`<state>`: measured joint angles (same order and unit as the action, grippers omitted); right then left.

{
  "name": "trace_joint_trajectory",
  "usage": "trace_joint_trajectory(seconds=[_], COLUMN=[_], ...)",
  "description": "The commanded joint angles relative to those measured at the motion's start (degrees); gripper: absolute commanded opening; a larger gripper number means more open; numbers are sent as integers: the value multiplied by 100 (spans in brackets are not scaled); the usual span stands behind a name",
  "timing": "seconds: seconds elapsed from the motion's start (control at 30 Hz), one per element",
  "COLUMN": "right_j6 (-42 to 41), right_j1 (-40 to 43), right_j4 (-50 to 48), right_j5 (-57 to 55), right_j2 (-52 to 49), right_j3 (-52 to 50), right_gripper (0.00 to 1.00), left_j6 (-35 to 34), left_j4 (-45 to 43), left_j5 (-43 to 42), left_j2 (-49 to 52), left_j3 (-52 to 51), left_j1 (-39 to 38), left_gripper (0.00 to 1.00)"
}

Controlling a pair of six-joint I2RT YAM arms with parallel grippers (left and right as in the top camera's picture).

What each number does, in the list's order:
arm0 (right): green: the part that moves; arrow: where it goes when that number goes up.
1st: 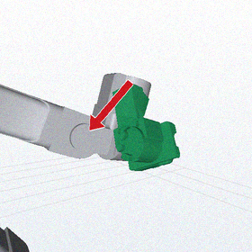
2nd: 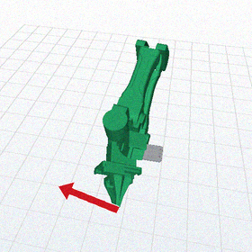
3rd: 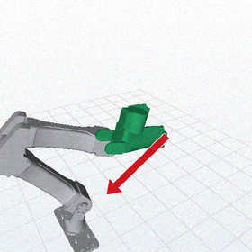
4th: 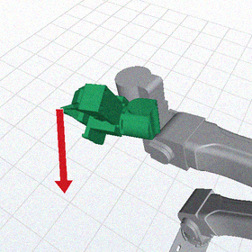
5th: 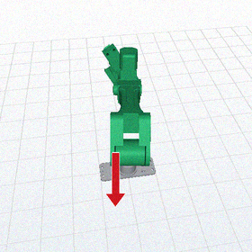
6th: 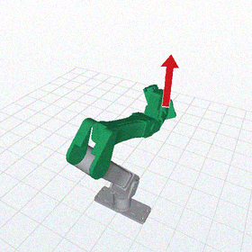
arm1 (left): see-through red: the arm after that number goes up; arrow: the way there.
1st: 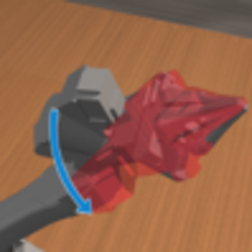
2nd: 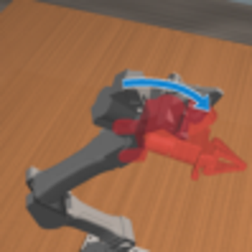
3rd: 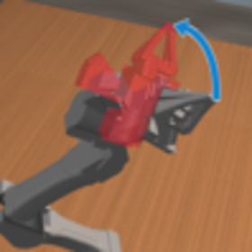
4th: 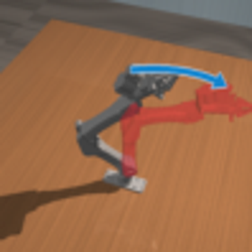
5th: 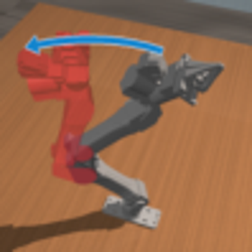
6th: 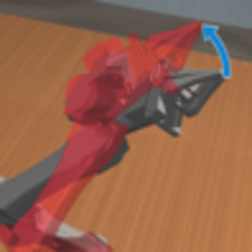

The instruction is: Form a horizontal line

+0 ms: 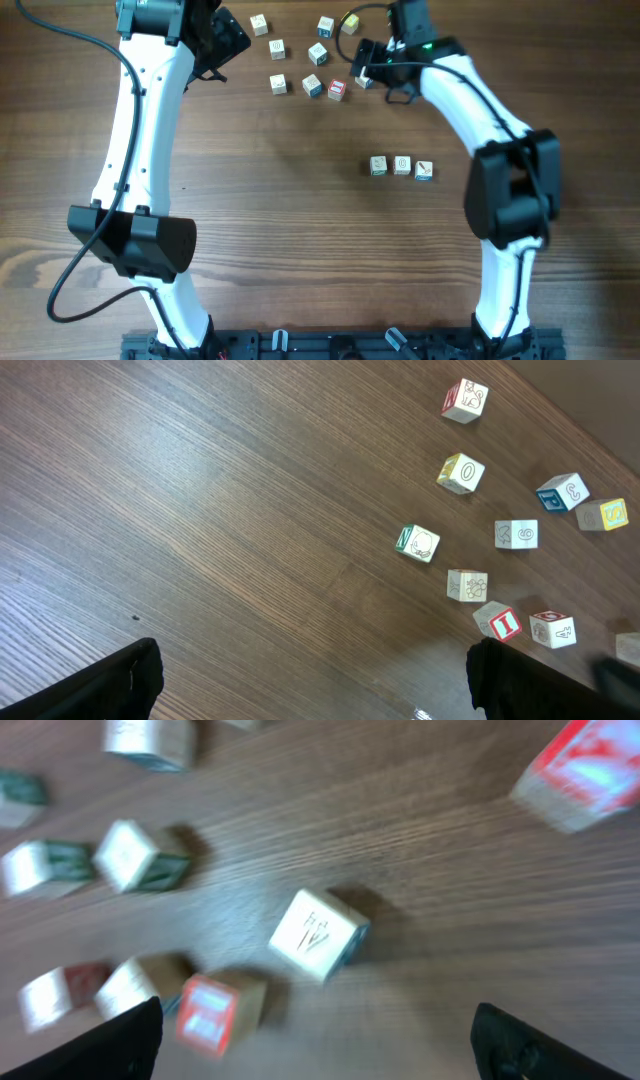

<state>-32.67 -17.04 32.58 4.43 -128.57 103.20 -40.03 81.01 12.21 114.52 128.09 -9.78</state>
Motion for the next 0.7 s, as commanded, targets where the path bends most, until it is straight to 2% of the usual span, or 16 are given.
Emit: trace_joint_trajectory(seconds=[0.0, 0.1, 0.17, 0.33, 0.37, 0.67], right_j6=[-944, -1403, -1432, -1379, -1370, -1043], right_j1=[-140, -212, -243, -306, -317, -337], right_j4=[-385, -579, -662, -835, -835, -772], right_j5=[-365, -691, -831, -997, -999, -973], right_j2=[-439, -619, -688, -737, -741, -752], right_j3=[144, 142, 142, 142, 142, 136], right_gripper=[96, 90, 87, 69, 60, 36], left_j6=[-116, -116, -116, -116, -116, -116], left_j4=[4, 4, 4, 4, 4, 4], left_j5=[72, 72, 72, 72, 72, 72], left_j2=[13, 13, 13, 13, 13, 13], left_j3=[13, 11, 11, 13, 11, 11], left_j1=[-11, -11, -11, -11, -11, -11], left_gripper=[100, 100, 100, 100, 100, 100])
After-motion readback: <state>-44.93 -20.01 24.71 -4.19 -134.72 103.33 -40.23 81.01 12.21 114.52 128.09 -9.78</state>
